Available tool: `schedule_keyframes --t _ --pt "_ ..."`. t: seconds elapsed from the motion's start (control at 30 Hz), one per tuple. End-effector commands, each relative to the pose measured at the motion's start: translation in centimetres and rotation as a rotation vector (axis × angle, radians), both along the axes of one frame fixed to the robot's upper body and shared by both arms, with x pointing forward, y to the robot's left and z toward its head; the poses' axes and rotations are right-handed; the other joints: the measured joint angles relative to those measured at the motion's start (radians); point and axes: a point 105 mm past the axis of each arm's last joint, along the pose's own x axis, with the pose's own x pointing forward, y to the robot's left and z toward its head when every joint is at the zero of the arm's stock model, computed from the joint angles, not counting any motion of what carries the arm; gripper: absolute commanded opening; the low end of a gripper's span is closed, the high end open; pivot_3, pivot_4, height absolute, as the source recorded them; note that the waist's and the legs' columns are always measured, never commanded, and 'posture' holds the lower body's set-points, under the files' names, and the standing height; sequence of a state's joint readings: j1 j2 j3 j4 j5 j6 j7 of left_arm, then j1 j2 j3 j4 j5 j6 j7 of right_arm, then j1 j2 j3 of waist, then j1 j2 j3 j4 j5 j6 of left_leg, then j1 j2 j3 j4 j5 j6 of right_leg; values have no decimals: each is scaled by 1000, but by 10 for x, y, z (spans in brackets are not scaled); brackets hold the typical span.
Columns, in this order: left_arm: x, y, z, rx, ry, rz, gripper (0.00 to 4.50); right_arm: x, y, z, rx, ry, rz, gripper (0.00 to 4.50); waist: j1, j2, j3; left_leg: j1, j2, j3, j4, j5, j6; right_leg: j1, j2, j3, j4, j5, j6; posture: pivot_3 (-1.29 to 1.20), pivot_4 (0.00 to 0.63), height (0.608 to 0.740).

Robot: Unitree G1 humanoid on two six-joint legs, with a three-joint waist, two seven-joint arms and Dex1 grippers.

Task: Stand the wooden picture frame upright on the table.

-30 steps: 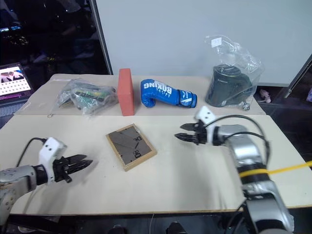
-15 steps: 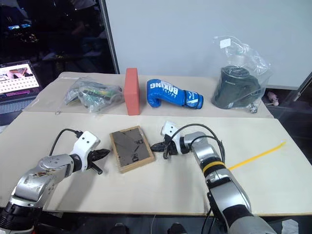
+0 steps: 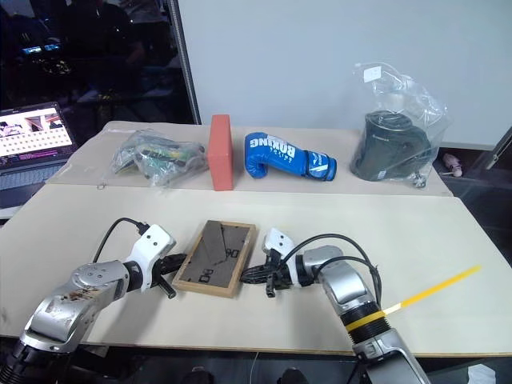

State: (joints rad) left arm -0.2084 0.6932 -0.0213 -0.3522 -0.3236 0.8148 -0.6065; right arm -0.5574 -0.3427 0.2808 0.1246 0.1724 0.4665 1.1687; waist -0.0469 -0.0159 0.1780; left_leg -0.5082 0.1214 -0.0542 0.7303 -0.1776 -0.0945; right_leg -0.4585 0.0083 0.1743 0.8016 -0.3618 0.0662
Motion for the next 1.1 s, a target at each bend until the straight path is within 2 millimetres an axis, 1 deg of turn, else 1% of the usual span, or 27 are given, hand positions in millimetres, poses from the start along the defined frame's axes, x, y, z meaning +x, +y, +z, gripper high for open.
schedule_keyframes --t 0.03,0.07,0.1,0.13,0.2,0.27,0.37,0.43,0.5,0.6,0.63,0.67,0.7,0.73,0.8,0.9,0.97,1.1 --pt "-12 20 -6 -159 140 72 0 19 -24 21 -7 -80 -82 73 -2 0 0 0 0 0 0 0 0 0 0 0 0 0 0 0 150 660" --pt "-14 30 7 -249 165 124 0 24 -35 24 -22 -91 -102 73 -3 0 0 -1 0 0 0 0 0 -1 0 0 0 0 0 0 150 660" --pt "-19 40 13 -274 212 160 0 27 -44 26 -38 -100 -116 73 -4 -1 1 -1 0 0 0 0 0 -1 0 0 0 0 0 0 150 660" --pt "-25 46 17 -307 268 174 0 30 -52 27 -54 -109 -124 73 -6 -2 2 -1 0 0 -1 0 0 -2 0 0 0 0 -1 0 150 660" --pt "-37 44 30 -428 358 130 0 35 -66 27 -83 -124 -148 73 -14 -3 3 -1 0 0 -1 0 0 -3 0 0 1 -1 -1 0 150 660" --pt "-43 39 40 -553 438 87 0 38 -74 25 -102 -132 -160 73 -20 -4 3 -2 0 0 -1 0 0 -3 0 0 0 -1 -1 0 150 660" --pt "-52 26 47 -689 552 -25 732 38 -78 24 -120 -142 -152 0 -25 -4 3 -2 0 0 -1 0 0 -2 0 0 0 -1 -1 0 150 660" --pt "-51 18 43 -736 600 -52 1492 35 -76 23 -122 -148 -131 0 -28 -4 3 -2 0 0 -1 0 0 -2 0 0 0 -1 -1 0 150 660" --pt "-50 13 31 -717 662 -28 2316 29 -69 23 -109 -144 -100 0 -30 -4 3 -2 0 -1 -1 0 0 -2 0 0 0 -1 -1 0 150 660" --pt "-47 3 5 -665 744 30 3286 23 -53 24 -58 -150 -69 0 -26 -4 2 -1 0 -1 -1 0 0 -1 0 -1 0 -1 -1 0 150 660" --pt "-45 -1 1 -673 762 35 3650 21 -48 22 -52 -149 -55 0 -25 -2 2 0 0 -1 -1 0 0 0 0 0 0 -1 -1 0 150 660" --pt "-45 -6 -1 -691 775 24 3884 20 -44 20 -52 -149 -46 0 -24 -1 1 1 0 -1 -1 0 0 1 0 0 0 -1 0 0 150 660" --pt "-45 -12 -1 -705 782 1 4311 18 -40 18 -52 -151 -35 0 -22 0 0 2 0 -1 0 0 0 2 0 0 0 0 0 0 150 660" --pt "-44 -19 0 -721 786 -20 4463 16 -35 17 -47 -148 -22 0 -20 0 -1 3 0 -1 0 0 0 3 0 0 0 0 0 0 150 660" --pt "-40 -32 3 -772 785 -57 4463 11 -25 14 -43 -145 5 0 -15 2 -2 4 -1 -1 0 0 0 4 0 0 0 0 0 0 150 660" --pt "-34 -43 10 -846 770 -88 4463 9 -16 12 -39 -144 16 0 -12 1 -2 4 -1 -1 0 0 0 4 0 0 -1 0 0 0 150 660" --pt "-32 -43 14 -886 761 -89 4463 10 -15 10 -44 -146 13 0 -14 1 -3 3 -1 -1 0 0 0 3 0 0 -1 0 0 0 150 660" --pt "-34 -37 24 -949 758 -116 4463 13 -14 10 -42 -147 -4 0 -20 1 -3 3 -1 -1 -1 0 0 3 0 0 0 0 0 0 150 660"
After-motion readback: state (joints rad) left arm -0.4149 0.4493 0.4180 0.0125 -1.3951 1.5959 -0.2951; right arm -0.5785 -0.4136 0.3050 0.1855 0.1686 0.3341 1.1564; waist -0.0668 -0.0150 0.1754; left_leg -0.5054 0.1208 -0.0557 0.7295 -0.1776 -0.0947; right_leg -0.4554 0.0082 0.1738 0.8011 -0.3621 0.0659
